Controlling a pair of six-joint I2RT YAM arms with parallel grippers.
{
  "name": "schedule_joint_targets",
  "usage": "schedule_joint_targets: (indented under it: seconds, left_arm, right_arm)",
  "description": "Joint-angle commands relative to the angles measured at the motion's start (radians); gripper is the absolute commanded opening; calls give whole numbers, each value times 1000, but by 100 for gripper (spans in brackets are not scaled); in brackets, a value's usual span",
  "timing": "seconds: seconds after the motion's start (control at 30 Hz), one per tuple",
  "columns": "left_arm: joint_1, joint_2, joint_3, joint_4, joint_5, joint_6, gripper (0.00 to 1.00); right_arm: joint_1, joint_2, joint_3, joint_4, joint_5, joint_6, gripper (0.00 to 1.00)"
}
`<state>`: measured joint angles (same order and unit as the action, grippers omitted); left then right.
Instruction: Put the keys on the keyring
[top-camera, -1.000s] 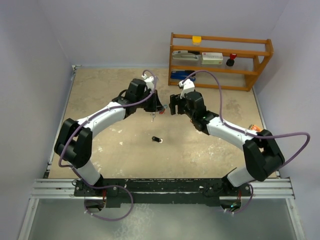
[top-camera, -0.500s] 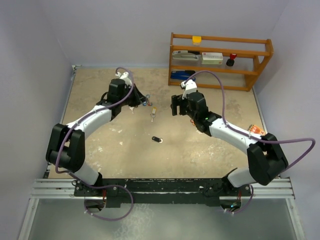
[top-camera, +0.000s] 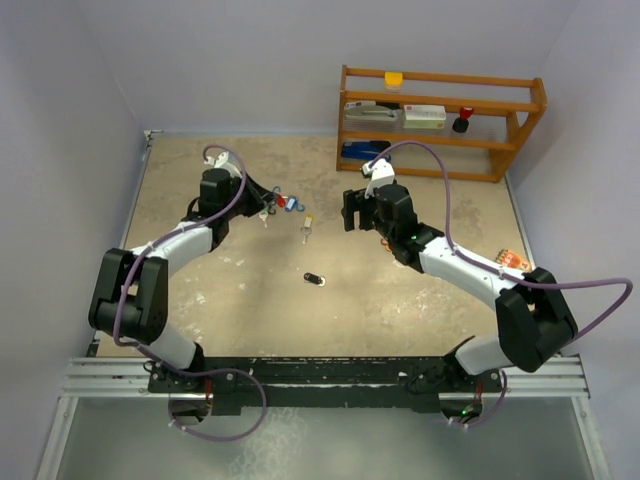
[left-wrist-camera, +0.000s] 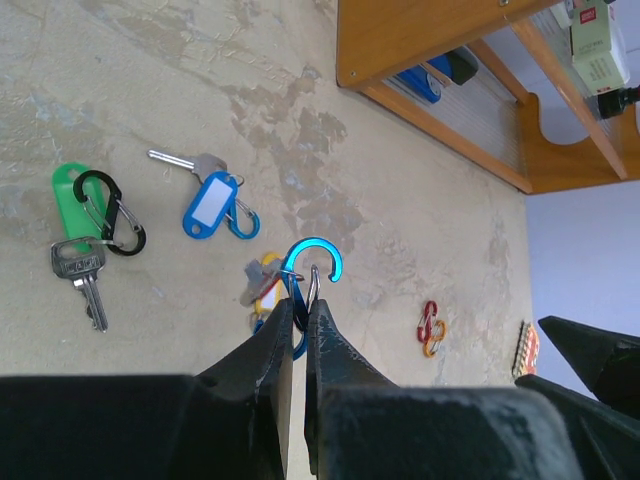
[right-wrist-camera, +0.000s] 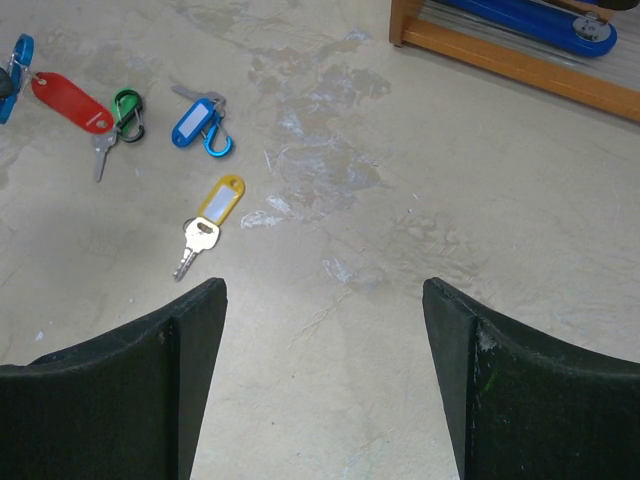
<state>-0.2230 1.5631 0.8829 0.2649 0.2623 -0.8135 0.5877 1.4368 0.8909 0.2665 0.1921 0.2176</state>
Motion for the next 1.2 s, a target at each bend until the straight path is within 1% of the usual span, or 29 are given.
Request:
schedule_joint_targets:
  seconds: [0.0, 0.23, 0.63, 0.87, 0.93, 1.17]
  left_arm:
    - [17, 30, -21, 144, 23, -48, 0]
    - [23, 87, -48, 232, 48, -82, 0]
    - [27, 146, -68, 320, 83, -117, 1]
    - [33, 185, -86, 413, 119, -167, 8]
    - [36, 194, -89, 421, 123, -173, 11]
    - [42, 203, -93, 434, 127, -180, 17]
  right_arm:
    - [-3, -30, 1, -1, 13, 10, 82]
    - [-3, -24, 3, -5, 10, 11, 82]
    - [-3, -21, 1, -6, 7, 18, 82]
    - [-4, -24, -1, -8, 8, 18, 82]
    - [-4, -24, -2, -8, 10, 16, 83]
    - [-3, -22, -4, -9, 10, 18, 83]
